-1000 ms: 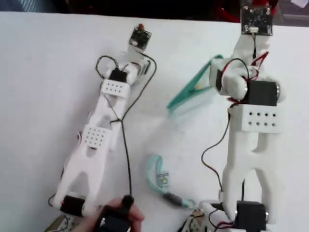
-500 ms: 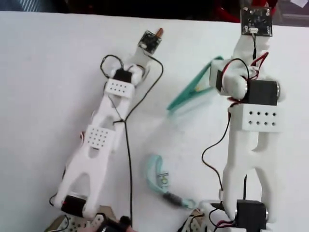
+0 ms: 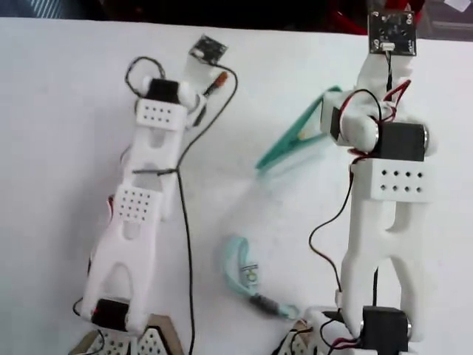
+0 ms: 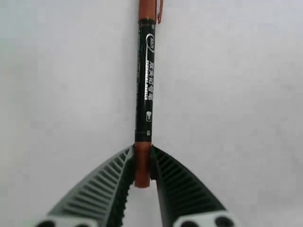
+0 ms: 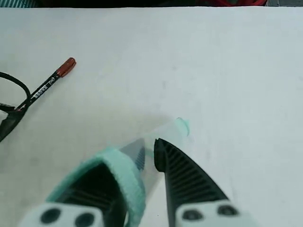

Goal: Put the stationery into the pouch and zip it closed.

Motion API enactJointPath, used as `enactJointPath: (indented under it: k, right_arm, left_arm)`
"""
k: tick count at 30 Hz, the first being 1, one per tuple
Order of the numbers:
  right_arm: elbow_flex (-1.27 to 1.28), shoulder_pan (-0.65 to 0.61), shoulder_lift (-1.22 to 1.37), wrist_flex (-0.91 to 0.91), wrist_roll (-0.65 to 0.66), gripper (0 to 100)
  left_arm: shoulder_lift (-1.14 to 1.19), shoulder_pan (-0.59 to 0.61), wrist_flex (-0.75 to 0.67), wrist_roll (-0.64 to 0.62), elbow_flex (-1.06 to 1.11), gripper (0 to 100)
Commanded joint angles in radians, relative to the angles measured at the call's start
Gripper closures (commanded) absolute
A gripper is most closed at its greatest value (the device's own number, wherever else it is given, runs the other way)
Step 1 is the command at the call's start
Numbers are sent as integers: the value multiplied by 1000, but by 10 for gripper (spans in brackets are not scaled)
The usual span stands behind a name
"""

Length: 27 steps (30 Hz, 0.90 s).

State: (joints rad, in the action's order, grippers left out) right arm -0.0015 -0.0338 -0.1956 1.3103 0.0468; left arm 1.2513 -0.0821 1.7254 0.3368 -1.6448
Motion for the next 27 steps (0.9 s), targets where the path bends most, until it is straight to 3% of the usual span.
enactJointPath:
  k: [1,12,17,22,27]
  right_arm:
    - [15,-27,67,15,2,981]
    - [75,-35,67,-19,-49,981]
    - [38,-102,53,51,-77,981]
    - [-130,-193,54,202,-81,981]
    - [-308,-242,58,314,-158,981]
  left_arm:
    - [-252,54,64,98,-28,978]
    - [-928,94,66,95,-21,977]
    - [-1210,-16,66,6,-9,977]
    - [-1434,-131,66,-183,227,977]
    - [-1610,-383,40,-324,494,977]
